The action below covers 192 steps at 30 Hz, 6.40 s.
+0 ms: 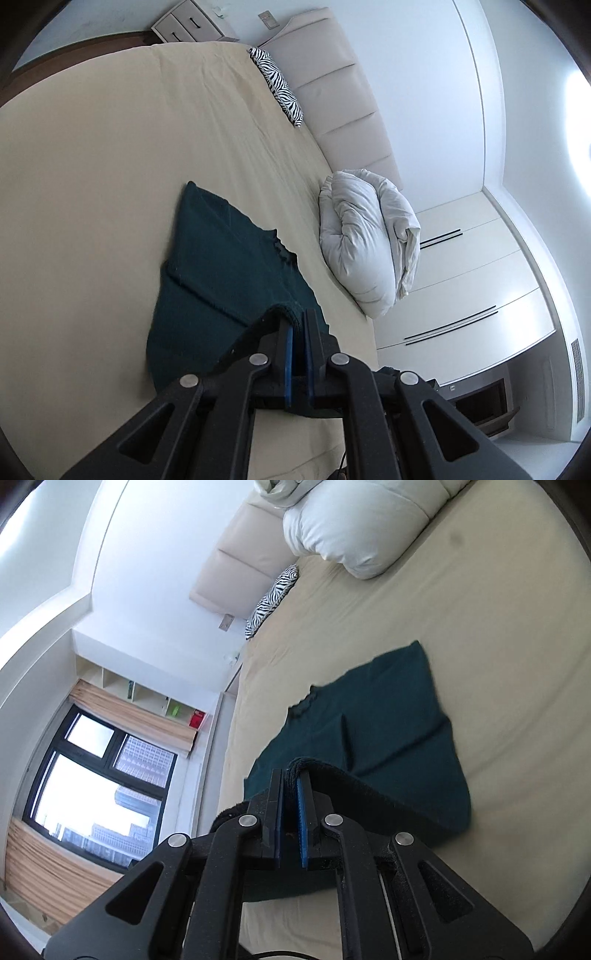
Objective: Fold small clothes
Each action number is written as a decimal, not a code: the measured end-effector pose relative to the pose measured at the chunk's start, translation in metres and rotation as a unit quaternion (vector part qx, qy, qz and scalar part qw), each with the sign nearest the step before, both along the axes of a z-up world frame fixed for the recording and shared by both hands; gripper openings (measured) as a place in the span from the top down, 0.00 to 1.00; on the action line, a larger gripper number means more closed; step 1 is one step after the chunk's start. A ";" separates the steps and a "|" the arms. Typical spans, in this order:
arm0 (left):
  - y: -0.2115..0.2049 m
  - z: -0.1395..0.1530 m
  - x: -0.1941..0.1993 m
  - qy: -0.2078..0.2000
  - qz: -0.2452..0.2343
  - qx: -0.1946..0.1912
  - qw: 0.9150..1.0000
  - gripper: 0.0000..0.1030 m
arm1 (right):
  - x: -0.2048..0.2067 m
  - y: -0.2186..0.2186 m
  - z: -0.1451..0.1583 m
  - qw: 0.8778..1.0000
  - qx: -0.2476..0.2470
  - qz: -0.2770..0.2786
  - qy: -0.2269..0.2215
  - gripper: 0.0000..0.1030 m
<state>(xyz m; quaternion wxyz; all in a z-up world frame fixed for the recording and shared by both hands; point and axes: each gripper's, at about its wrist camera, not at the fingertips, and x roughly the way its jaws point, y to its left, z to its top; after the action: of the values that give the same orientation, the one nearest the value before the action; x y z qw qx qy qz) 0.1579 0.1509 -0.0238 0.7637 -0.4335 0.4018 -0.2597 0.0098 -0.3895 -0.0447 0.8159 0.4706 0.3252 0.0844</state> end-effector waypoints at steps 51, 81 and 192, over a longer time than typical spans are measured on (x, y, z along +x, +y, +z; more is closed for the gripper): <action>-0.049 -0.071 0.063 -0.007 0.019 0.222 0.975 0.41 | 0.123 -0.012 -0.118 0.972 -0.223 -0.028 0.070 0.44; -0.056 -0.087 0.029 -0.034 0.006 0.320 0.947 0.93 | 0.025 0.016 -0.123 0.953 -0.285 -0.015 0.104 0.61; -0.087 -0.022 0.035 -0.129 0.028 0.340 0.931 0.65 | 0.036 0.029 -0.079 0.970 -0.230 0.034 0.072 0.91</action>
<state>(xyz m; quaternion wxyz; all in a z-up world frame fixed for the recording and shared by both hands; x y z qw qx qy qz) 0.1931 0.0635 -0.0458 0.9175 -0.1218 0.3519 -0.1397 0.0459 -0.3603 -0.1240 0.8734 0.2642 0.4091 0.0011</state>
